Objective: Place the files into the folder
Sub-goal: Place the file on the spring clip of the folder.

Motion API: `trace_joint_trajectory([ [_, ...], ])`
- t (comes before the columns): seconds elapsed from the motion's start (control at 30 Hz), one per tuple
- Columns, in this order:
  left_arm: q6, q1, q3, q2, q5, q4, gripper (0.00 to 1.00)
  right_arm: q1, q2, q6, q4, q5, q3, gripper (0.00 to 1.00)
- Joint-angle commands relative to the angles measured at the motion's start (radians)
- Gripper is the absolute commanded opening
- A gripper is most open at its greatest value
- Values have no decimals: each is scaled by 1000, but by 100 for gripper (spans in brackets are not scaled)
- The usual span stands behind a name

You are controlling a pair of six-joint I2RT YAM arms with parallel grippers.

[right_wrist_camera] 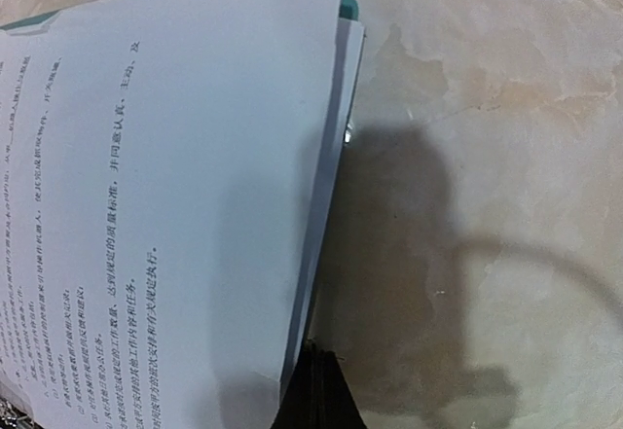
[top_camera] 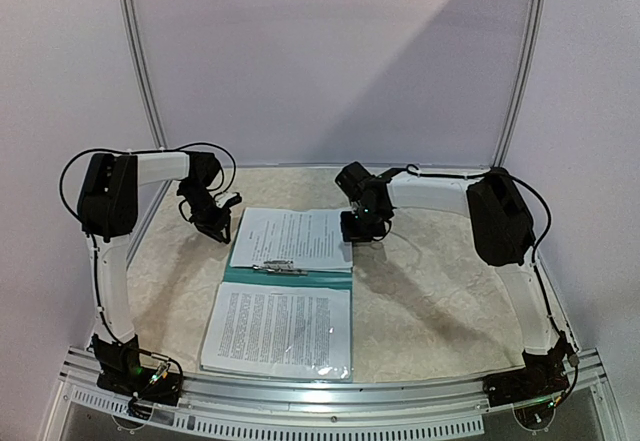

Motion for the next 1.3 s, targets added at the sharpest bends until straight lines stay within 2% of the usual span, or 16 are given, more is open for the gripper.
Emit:
trace_joint_trajectory([
  [0.0, 10, -12, -1, 41, 6, 10, 26, 13, 57, -4, -31, -30, 42, 0],
  [0.3, 13, -13, -3, 39, 11, 12, 25, 19, 58, -21, -35, -22, 50, 0],
  [0.5, 25, -12, -3, 37, 19, 4, 23, 18, 45, -62, -96, 64, 78, 0],
  [0.73, 26, 6, -13, -26, 27, 19, 23, -34, -59, -99, -88, 122, 50, 4],
  [1.0, 10, 8, -18, 0, 36, 23, 23, -46, -114, -62, 97, -36, -31, 26],
  [1.1, 1, 8, -13, 12, 43, 26, 23, -47, -106, -35, 130, -60, -54, 27],
  [1.27, -4, 7, -2, 26, 43, 28, 22, -54, -76, -11, 159, -109, -62, 20],
])
